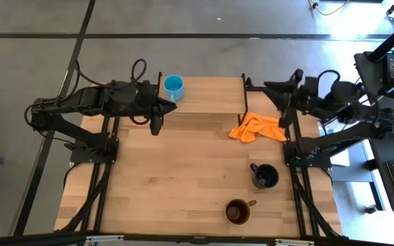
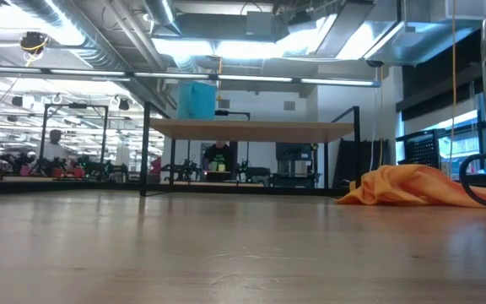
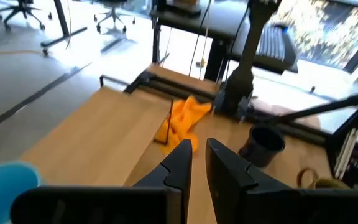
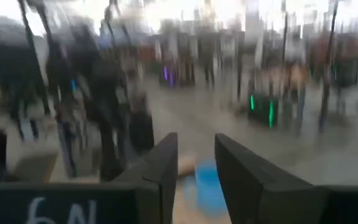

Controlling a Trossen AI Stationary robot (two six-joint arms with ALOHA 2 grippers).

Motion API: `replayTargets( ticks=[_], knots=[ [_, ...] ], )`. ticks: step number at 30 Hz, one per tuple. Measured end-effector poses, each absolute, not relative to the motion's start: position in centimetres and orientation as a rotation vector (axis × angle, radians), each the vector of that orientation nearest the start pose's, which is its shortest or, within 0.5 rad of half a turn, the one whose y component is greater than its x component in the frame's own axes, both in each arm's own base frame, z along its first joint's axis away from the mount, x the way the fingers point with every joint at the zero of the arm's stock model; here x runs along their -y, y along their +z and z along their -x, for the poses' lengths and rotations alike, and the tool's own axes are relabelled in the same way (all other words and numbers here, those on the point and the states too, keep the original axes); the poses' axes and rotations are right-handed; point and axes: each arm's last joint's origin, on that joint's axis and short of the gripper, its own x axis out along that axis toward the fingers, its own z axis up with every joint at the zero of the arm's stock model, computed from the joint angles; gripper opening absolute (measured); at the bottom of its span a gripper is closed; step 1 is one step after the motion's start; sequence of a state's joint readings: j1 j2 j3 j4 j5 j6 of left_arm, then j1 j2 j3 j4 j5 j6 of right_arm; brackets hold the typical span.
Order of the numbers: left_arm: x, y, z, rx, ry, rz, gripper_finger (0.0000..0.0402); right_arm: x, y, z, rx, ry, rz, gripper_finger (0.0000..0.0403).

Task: Stack small to large cups/mugs on shelf
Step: Put the black mug on the shelf

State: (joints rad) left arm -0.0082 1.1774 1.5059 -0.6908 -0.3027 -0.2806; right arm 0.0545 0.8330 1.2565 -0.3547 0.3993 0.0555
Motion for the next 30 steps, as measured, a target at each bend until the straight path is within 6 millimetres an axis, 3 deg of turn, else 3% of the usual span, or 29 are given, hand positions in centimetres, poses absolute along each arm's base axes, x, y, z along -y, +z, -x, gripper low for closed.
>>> replayTargets(
  ticks=[6, 10, 18, 25, 30],
  knots=[
    [-0.7, 45.5, -22.3, -0.244, 0.336, 0.278, 0.0041, 1.0, 44.7, -12.8, -0.277, -0.187, -0.169, 0.0108],
    [-0.7, 45.6, -22.3, -0.222, 0.338, 0.368, 0.0041, 0.7, 43.0, -14.2, -0.463, -0.073, -0.207, 0.0108],
    [-0.4, 45.6, -22.3, -0.239, 0.272, 0.397, 0.0041, -0.3, 39.8, -16.7, -0.810, -0.015, -0.313, 0.0108],
    [1.2, 45.3, -22.3, -0.324, 0.029, 0.347, 0.0041, -3.0, 38.3, -18.8, -0.915, -0.036, -0.337, 0.0108],
    [3.0, 44.1, -21.6, -0.455, 0.040, 0.382, 0.0041, -4.6, 37.3, -19.2, -0.988, -0.149, -0.375, 0.0108]
  ],
)
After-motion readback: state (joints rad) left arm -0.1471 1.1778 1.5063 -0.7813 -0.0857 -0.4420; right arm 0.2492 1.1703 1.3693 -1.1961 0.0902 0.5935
